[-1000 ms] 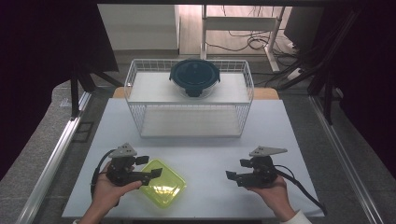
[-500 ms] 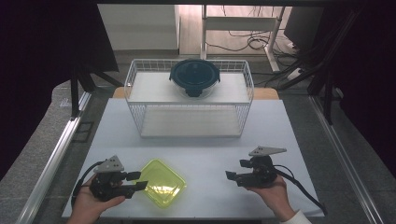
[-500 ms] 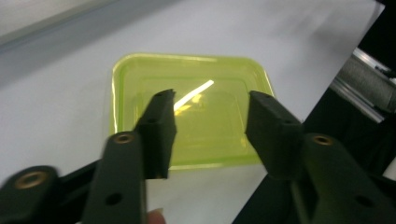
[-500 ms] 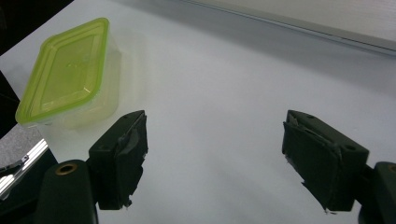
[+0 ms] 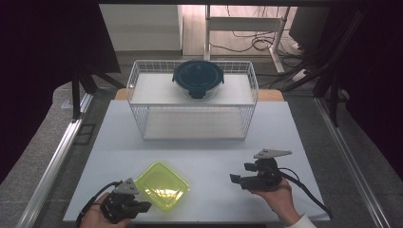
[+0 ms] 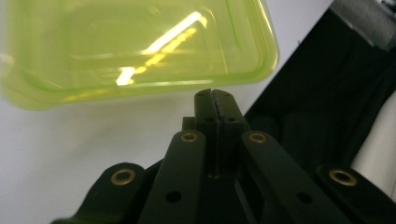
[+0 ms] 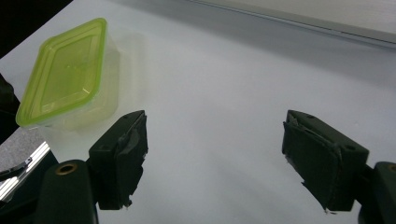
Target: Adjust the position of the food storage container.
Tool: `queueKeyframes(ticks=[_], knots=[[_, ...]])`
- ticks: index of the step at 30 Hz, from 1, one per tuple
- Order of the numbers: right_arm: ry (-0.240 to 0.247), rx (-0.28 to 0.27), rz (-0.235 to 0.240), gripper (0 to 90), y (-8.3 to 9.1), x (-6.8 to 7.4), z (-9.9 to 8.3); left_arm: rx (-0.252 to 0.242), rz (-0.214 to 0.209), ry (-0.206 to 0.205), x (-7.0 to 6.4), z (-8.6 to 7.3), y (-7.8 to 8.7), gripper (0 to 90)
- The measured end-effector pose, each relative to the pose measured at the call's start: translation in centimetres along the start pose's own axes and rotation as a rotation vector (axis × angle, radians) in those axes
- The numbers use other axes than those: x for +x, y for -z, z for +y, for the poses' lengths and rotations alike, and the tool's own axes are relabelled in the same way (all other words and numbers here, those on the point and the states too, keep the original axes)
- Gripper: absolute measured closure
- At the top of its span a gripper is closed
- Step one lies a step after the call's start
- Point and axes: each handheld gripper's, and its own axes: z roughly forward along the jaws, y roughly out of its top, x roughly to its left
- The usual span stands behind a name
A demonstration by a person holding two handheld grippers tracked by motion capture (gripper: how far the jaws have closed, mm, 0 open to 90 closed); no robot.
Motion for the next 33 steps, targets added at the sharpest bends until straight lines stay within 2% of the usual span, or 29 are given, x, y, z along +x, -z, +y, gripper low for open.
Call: queueKeyframes(ticks=[5, 12, 16, 33], knots=[[-0.005, 0.007, -0.005, 22.1, -0.1, 0.0, -0.1, 0.02, -0.016, -0.01, -0.9, 0.5, -1.2, 90.0], [-0.002, 0.007, -0.01, 22.1, -0.1, -0.2, -0.1, -0.001, -0.027, 0.014, -1.2, 1.5, -2.2, 90.0], [0.002, 0.011, -0.012, 22.1, -0.1, -0.2, -0.2, 0.01, -0.021, 0.009, -1.5, 2.1, -3.4, 90.0], [0.008, 0.008, -0.023, 22.1, 0.0, -0.3, -0.3, 0.003, -0.029, -0.002, -2.1, 6.0, -6.7, 90.0]])
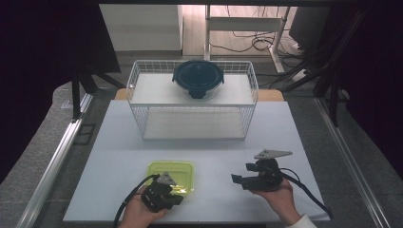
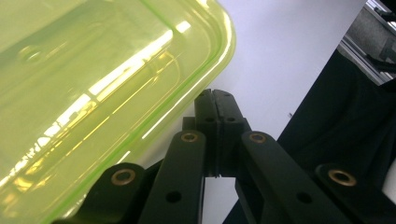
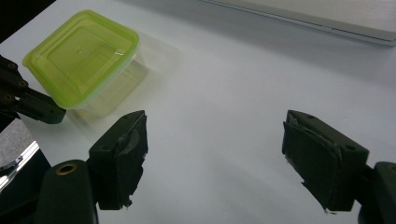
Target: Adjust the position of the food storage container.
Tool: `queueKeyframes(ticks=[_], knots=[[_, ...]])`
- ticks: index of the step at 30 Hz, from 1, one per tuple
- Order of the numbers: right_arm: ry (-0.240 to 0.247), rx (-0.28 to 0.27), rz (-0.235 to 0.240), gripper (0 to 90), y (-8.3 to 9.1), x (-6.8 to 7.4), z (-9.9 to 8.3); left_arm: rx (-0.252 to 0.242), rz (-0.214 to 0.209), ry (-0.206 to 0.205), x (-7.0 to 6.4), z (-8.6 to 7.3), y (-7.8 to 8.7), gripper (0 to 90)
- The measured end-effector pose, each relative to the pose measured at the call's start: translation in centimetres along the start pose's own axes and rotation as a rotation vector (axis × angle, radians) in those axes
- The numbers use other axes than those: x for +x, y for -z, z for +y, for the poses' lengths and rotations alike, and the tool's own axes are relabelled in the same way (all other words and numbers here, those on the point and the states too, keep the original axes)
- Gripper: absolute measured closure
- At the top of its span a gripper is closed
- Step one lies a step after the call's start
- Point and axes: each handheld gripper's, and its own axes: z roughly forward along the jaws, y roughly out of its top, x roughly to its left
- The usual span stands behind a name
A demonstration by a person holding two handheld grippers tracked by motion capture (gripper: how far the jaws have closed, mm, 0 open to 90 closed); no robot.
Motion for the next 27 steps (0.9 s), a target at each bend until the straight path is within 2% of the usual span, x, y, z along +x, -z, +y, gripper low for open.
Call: queueKeyframes(ticks=[3, 6, 8, 10, 12, 14, 15, 20, 24, 27], knots=[[0.0, 0.001, 0.0, 22.1, 0.0, 0.0, 0.0, -0.001, -0.01, -0.004, -0.3, -0.1, 0.1, 90.0], [0.001, 0.001, 0.0, 22.1, 0.0, 0.0, -0.1, -0.02, -0.026, -0.001, -0.3, -0.4, 1.3, 90.0], [-0.001, -0.004, 0.002, 22.1, 0.1, 0.0, -0.1, -0.073, -0.033, 0.0, -0.1, -0.3, 3.0, 90.0], [-0.002, -0.009, 0.0, 22.1, 0.2, 0.0, 0.0, -0.135, -0.028, 0.022, 0.6, -0.2, 5.1, 90.0], [-0.006, -0.007, -0.002, 22.1, 0.2, -0.1, 0.0, -0.202, -0.014, 0.065, 1.5, -0.3, 6.9, 90.0], [-0.007, -0.009, -0.003, 22.1, 0.2, -0.2, 0.0, -0.249, 0.009, 0.108, 2.8, -0.7, 8.4, 90.0], [-0.008, -0.009, -0.004, 22.1, 0.2, -0.2, 0.0, -0.254, 0.026, 0.117, 3.2, -0.9, 8.8, 90.0], [-0.007, -0.008, -0.01, 22.1, 0.2, -0.2, 0.0, -0.246, 0.171, 0.182, 6.1, -2.3, 10.0, 90.0], [-0.007, -0.006, -0.014, 22.1, 0.3, -0.3, 0.0, -0.222, 0.188, 0.259, 8.3, -3.7, 9.7, 90.0], [-0.004, -0.003, -0.024, 22.0, 0.2, -0.3, 0.0, -0.183, 0.187, 0.281, 9.1, -4.2, 8.9, 90.0]])
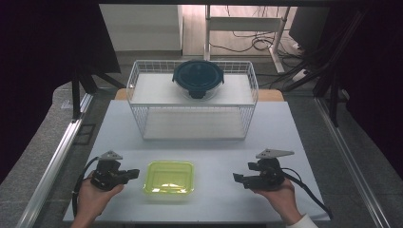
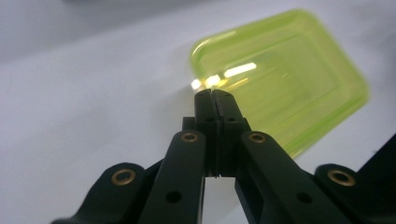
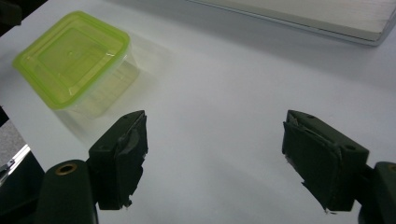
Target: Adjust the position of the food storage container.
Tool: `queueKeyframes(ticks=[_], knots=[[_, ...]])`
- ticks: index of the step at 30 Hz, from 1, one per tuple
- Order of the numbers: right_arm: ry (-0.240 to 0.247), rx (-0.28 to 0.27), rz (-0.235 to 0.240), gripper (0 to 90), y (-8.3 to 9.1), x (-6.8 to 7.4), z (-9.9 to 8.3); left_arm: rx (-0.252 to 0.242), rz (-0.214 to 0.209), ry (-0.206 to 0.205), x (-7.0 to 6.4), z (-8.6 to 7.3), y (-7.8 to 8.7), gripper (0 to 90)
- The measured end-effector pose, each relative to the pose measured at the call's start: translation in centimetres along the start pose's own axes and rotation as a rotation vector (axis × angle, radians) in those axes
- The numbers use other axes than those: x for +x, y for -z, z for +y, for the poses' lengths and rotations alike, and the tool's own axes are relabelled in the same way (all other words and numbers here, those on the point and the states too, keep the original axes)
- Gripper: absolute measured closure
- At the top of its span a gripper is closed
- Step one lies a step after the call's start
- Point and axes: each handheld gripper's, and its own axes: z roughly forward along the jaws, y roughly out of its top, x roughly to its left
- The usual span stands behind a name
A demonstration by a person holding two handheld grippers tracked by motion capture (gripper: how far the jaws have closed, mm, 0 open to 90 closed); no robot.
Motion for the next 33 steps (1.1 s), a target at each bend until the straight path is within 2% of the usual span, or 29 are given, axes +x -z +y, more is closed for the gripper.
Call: queueKeyframes(ticks=[6, 15, 20, 29, 33], knots=[[-0.004, -0.002, 0.0, 21.9, 0.2, 0.1, 0.0, 0.058, 0.004, -0.002, 0.2, -0.4, -1.4, 90.0], [0.0, 0.001, 0.0, 21.8, 0.2, 0.1, -0.1, 0.112, 0.008, -0.014, -0.2, -0.6, -2.7, 90.0], [-0.001, 0.0, -0.002, 21.8, 0.2, 0.1, -0.1, 0.121, 0.005, -0.014, -0.5, -0.6, -3.0, 90.0], [-0.001, -0.003, 0.003, 21.8, 0.3, 0.1, -0.1, 0.129, -0.024, -0.011, -1.6, -0.1, -3.9, 90.0], [0.001, -0.004, 0.007, 21.8, 0.3, 0.1, -0.1, 0.143, -0.035, -0.031, -2.3, 0.5, -4.7, 90.0]])
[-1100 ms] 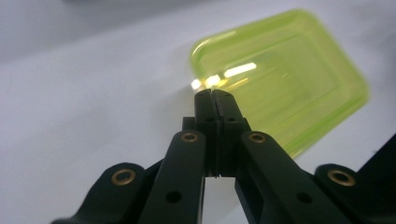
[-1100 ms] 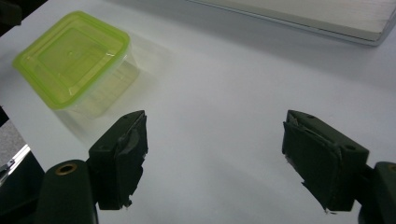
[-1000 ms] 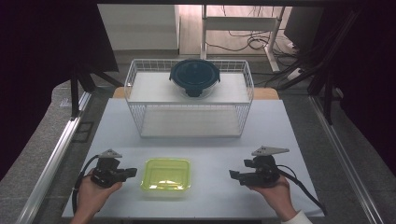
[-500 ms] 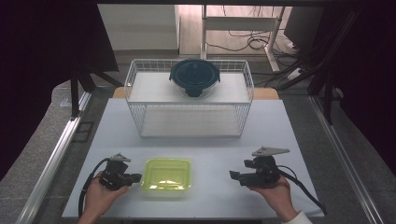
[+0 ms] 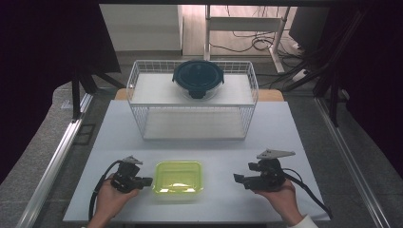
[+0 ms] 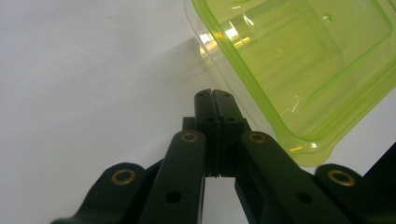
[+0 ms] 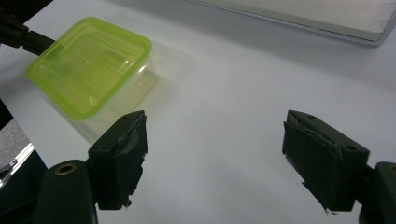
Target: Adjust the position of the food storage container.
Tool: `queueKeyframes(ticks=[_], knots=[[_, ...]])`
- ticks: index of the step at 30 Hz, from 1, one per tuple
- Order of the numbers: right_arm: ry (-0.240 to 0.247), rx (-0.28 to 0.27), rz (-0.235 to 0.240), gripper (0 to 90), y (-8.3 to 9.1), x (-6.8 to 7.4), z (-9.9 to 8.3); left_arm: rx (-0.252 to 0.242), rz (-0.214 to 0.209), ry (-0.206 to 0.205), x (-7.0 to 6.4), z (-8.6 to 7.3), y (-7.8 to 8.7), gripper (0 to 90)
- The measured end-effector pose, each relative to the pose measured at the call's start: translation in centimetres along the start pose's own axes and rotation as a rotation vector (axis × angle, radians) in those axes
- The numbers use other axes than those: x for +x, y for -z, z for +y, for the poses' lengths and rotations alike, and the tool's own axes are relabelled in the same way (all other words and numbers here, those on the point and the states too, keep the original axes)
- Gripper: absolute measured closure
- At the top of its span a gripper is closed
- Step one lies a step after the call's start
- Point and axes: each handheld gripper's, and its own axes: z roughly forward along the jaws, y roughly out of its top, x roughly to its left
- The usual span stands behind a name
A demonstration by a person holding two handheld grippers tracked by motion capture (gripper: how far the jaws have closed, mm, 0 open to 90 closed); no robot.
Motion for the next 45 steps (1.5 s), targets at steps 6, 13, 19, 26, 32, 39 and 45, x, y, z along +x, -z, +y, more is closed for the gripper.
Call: queueKeyframes(ticks=[6, 13, 19, 26, 32, 39, 45], knots=[[0.001, 0.002, 0.002, 21.8, 0.0, 0.0, 0.0, -0.003, -0.026, 0.007, -0.9, 1.1, -1.0, 90.0], [0.0, 0.007, 0.003, 21.8, -0.1, 0.0, -0.1, 0.02, -0.047, -0.02, -2.0, 2.1, -2.1, 90.0], [0.002, 0.01, 0.0, 21.7, -0.2, 0.0, -0.1, 0.027, -0.054, -0.042, -2.9, 2.8, -3.0, 90.0], [-0.005, 0.01, -0.002, 21.8, -0.2, -0.2, -0.2, 0.023, -0.061, -0.052, -3.3, 3.5, -3.7, 90.0], [-0.007, 0.008, 0.007, 20.7, -0.3, -0.1, -0.4, -0.045, -0.042, -0.038, -2.7, 3.3, -2.7, 90.0], [-0.023, 0.003, 0.03, 19.5, -0.4, 0.1, -0.5, -0.212, -0.047, 0.027, -2.1, 2.2, 0.1, 73.0], [-0.033, 0.009, 0.097, 18.4, -0.7, 0.5, -0.6, -0.224, -0.068, 0.076, -1.5, 1.7, 0.9, 38.3]])
